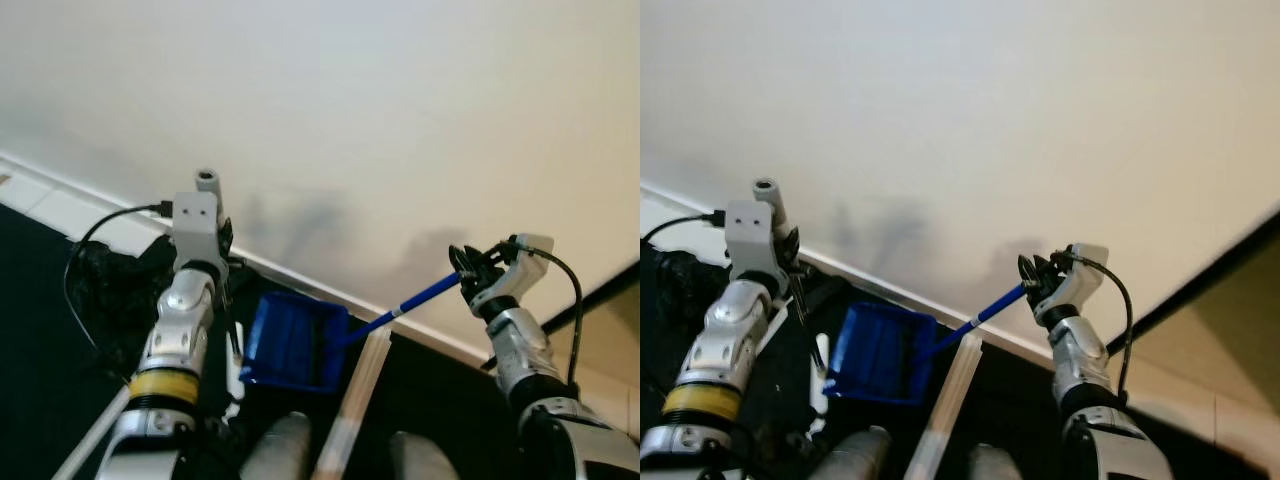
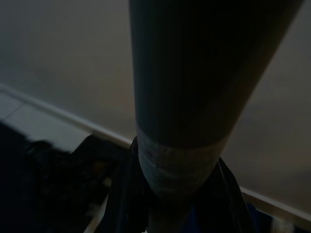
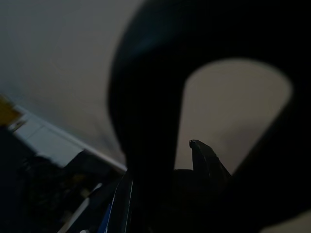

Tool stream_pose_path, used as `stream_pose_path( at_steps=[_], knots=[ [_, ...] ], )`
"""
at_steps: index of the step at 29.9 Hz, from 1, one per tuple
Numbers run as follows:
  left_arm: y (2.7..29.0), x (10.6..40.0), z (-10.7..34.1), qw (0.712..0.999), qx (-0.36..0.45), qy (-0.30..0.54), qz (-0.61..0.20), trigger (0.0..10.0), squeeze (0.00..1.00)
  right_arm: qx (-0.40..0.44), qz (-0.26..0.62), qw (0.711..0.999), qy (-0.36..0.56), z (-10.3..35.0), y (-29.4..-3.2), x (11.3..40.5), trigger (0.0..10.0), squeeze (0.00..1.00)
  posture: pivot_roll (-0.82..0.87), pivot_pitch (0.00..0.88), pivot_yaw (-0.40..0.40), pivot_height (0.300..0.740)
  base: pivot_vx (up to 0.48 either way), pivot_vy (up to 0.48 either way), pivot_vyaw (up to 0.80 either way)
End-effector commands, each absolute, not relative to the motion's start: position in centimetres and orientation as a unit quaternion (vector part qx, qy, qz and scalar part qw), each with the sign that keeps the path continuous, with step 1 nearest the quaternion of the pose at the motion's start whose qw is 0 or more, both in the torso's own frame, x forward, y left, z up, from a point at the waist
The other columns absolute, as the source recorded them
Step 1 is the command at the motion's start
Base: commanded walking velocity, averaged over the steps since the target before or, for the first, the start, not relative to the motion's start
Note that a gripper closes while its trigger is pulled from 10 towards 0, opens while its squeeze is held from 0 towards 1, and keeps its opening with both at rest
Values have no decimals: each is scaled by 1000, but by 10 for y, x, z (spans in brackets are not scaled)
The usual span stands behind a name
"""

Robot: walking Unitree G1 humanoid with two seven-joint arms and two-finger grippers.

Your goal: Sweep floor

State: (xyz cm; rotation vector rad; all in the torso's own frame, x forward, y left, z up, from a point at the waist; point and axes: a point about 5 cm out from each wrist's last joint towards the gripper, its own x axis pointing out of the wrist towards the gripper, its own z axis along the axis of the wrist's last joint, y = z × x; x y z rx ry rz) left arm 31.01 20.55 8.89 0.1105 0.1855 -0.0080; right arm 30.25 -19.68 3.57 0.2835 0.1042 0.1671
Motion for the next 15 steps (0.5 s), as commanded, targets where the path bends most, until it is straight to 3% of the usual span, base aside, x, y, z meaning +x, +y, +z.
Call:
stream_pose_path(
  at_steps=[1,15],
  knots=[
    [198,315,103,997,54,60,-20,10000,0,137,85,985,56,34,-197,301,10000,0,131,8,-49,740,0,0,800],
    [187,318,112,995,64,58,-47,10000,0,139,90,985,52,39,-196,306,10000,0,142,7,-59,740,0,0,800]
  ],
)
